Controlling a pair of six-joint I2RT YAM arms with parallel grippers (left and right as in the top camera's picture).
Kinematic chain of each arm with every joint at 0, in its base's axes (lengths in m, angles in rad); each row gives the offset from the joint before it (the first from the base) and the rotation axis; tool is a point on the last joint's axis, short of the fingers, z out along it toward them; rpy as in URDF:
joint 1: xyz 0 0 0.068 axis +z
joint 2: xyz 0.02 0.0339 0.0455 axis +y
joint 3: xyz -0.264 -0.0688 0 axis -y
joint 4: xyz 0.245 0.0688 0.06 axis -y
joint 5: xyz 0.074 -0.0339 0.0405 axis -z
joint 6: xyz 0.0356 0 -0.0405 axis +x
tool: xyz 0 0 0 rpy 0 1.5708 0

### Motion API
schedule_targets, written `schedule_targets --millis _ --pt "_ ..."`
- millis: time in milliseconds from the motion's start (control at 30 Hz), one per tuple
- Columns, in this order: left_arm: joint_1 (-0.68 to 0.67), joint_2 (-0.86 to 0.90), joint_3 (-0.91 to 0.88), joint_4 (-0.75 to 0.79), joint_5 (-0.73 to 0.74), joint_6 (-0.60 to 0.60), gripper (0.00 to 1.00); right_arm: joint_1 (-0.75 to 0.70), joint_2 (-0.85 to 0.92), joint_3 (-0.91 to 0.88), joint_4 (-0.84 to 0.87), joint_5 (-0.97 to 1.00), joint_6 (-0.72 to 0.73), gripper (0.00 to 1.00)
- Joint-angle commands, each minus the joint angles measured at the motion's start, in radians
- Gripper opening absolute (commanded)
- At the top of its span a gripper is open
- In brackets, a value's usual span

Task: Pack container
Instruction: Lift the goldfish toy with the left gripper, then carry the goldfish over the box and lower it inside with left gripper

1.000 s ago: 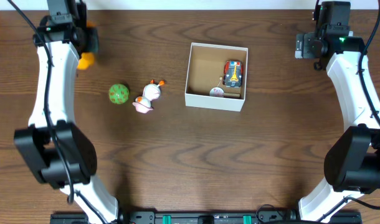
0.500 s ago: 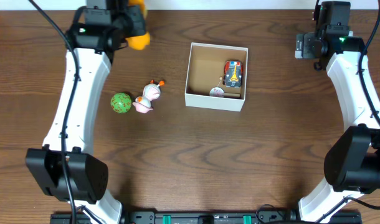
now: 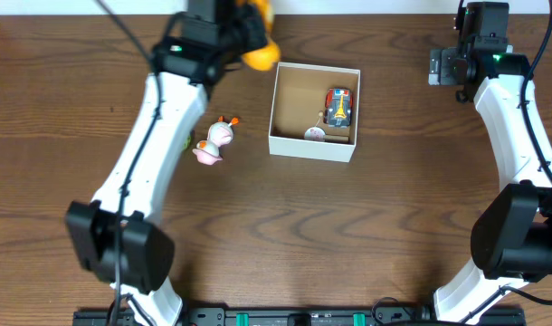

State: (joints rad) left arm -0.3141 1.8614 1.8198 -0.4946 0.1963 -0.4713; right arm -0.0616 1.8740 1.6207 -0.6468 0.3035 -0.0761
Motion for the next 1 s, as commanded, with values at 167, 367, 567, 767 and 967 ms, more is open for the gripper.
schedule_targets --millis 167,367,567,767,967 --pt "-0.054 0.164 0.019 0.035 0.095 -0.008 0.06 -0.003 0.000 0.013 0.000 0.003 0.012 0.99" --pt "-0.064 0.244 0.019 0.040 0.163 0.076 0.06 -0.003 0.000 0.013 0.000 0.003 0.012 0.99" --pt "-0.107 0.275 0.019 0.039 0.162 0.219 0.06 -0.003 0.000 0.013 0.000 0.003 0.012 0.99" --pt "-0.142 0.304 0.018 -0.011 0.150 0.235 0.06 -0.003 0.000 0.013 0.000 0.003 0.012 0.99" --pt "-0.148 0.307 0.017 -0.096 -0.023 0.175 0.06 -0.003 0.000 0.013 0.000 0.003 0.012 0.99"
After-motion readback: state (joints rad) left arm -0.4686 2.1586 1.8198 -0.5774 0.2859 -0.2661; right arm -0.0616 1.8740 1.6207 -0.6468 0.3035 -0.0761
